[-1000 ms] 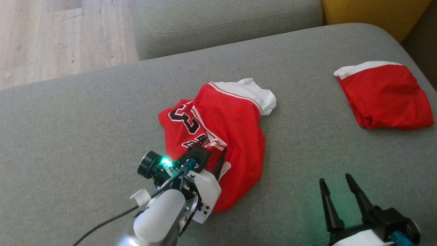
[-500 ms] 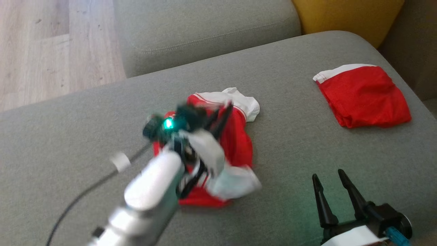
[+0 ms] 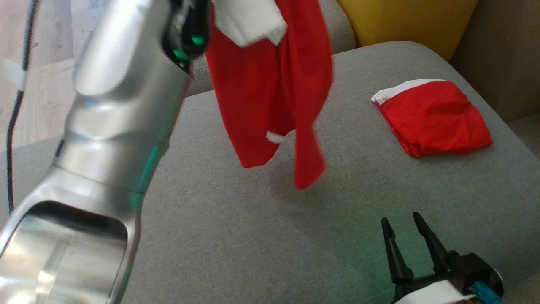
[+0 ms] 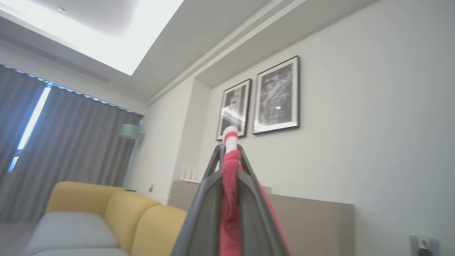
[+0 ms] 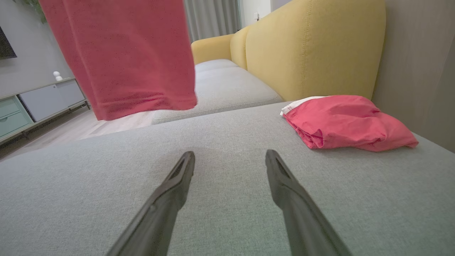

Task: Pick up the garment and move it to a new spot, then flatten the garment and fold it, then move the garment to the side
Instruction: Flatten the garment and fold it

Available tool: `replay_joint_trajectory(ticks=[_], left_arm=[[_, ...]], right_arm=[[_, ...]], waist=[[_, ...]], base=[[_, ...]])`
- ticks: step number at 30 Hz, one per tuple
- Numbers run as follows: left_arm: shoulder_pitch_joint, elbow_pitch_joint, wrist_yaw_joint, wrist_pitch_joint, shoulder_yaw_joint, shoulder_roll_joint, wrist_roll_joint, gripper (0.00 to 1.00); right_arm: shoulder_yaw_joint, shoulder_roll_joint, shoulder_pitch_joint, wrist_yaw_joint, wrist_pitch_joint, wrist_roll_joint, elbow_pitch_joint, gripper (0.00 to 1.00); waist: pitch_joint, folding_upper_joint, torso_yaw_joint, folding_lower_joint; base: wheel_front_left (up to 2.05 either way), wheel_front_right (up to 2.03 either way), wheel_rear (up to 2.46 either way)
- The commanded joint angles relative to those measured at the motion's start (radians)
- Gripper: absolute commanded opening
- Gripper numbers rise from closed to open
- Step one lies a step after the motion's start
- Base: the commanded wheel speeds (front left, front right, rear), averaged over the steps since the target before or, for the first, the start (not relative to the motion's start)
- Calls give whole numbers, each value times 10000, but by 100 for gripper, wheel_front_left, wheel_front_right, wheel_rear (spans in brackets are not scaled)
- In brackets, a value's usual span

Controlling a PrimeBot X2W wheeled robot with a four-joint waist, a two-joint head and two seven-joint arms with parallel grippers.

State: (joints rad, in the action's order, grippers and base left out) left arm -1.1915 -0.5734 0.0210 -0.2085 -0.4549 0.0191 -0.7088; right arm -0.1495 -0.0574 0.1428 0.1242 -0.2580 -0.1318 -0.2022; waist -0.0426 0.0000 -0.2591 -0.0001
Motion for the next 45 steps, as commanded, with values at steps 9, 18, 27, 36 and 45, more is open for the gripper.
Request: replay_joint_trajectory(ticks=[9,18,27,36,45], left_arm=[[3844,-1037,222,-318,468,1164,-370,0],[9529,1689,879,-521,713,1263,-369,0],[12539,4292,1825,-17,157,1729,137,0],[12577,6239,2555,1104,-83,2730,892,100],[7916,7774,191,3692,-726,4769,1871,100]], right_arm=[[148,50,-218,65,-38,-38,493,100],[447,59,-47,65,-38,101,579,100],[537,51,-42,65,-38,180,612,100],[460,-11,-16,65,-38,202,615,100],[129,-342,-591,65,-38,164,665,100]], waist=[[130,0,779,1],[244,0,2021,1],[302,0,2781,1],[381,0,2941,1],[1350,0,2596,1]], base=[[0,0,0],[0,0,0],[0,0,0],[0,0,0],[0,0,0]])
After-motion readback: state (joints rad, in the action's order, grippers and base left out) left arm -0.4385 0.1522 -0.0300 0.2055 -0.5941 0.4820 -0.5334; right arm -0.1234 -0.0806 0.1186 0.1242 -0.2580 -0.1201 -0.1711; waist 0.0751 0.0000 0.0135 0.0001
